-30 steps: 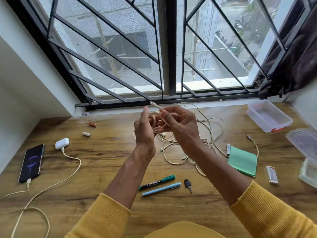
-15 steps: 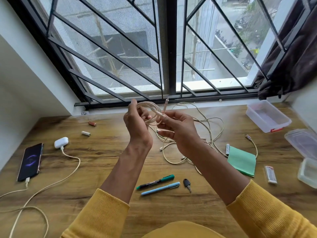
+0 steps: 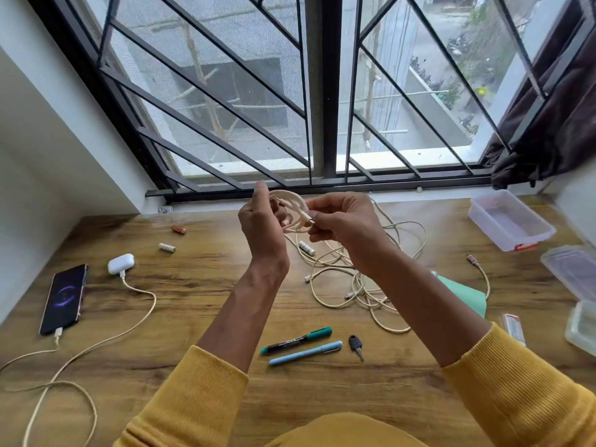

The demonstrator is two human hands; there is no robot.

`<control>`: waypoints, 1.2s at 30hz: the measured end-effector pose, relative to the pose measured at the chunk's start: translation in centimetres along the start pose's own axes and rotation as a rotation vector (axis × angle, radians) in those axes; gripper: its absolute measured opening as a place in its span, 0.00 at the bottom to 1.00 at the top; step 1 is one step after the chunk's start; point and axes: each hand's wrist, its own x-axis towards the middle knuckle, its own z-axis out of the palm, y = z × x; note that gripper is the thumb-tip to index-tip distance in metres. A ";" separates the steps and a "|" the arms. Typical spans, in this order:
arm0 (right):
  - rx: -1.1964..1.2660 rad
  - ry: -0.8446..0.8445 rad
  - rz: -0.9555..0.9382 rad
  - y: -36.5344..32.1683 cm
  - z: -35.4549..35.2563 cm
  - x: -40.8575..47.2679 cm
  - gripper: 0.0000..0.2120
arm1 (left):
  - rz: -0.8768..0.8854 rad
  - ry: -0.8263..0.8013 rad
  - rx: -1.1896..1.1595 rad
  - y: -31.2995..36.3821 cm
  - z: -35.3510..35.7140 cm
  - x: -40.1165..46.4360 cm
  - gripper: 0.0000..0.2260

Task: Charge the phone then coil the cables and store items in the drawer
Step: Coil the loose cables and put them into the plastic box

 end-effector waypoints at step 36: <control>-0.405 0.018 -0.225 0.7 1.7 0.6 0.07 | 0.143 0.154 0.687 -2.7 -0.9 1.0 0.28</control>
